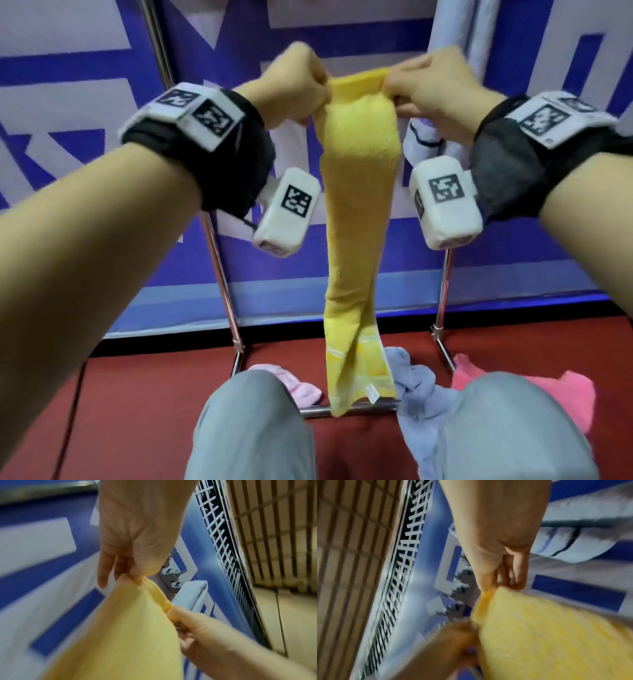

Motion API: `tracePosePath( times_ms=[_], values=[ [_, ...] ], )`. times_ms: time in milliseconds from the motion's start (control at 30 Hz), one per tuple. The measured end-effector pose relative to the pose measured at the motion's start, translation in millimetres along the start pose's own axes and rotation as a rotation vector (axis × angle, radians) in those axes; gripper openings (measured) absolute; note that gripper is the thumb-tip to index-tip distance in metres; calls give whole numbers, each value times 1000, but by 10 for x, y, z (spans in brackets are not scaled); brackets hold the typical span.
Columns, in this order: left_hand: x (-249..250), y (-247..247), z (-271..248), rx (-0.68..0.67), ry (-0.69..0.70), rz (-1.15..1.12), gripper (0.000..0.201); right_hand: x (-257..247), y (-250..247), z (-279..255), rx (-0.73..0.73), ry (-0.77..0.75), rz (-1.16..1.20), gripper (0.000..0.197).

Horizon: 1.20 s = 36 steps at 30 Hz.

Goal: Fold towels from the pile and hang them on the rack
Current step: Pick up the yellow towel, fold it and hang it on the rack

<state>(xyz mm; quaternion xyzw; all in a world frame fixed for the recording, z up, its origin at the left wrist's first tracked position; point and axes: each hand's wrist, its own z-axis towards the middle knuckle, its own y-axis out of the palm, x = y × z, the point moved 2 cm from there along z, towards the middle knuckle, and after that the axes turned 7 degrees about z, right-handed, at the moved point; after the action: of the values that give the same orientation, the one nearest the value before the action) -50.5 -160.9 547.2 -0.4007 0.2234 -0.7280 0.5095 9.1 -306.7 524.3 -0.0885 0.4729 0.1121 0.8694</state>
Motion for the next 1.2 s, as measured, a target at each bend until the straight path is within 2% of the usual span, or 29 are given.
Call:
tracePosePath(
  times_ms=[67,133,200,433,500,567,633,733,867,1100,1200],
  values=[
    [-91,134,3,-85,-110,75,24,199,33,-6,3,106,-148,23],
    [-37,113,39,-59,-112,45,25,234,6,38,50,124,-110,18],
    [3,68,48,-43,-89,-23,20,168,-24,39,62,104,-23,24],
    [65,-118,67,41,-18,-144,22,-117,-38,3,35,-9,40,27],
    [18,-149,33,17,1,-224,18,-153,-60,9,2,-44,72,27],
    [-58,-51,17,-81,-83,-169,22,-71,-19,-17,-18,-7,-53,14],
    [-113,46,-13,-106,-170,-127,21,45,33,-51,3,54,-124,1],
    [-51,30,9,-17,-129,-184,16,40,1,-7,77,32,-106,10],
    [23,-56,18,56,-70,-191,24,-91,-14,5,89,-30,-64,6],
    [58,-47,-18,62,-6,-76,26,-48,-52,-46,87,-6,-103,12],
    [71,17,-54,-1,35,40,32,9,-35,-64,81,25,-79,12]
  ],
)
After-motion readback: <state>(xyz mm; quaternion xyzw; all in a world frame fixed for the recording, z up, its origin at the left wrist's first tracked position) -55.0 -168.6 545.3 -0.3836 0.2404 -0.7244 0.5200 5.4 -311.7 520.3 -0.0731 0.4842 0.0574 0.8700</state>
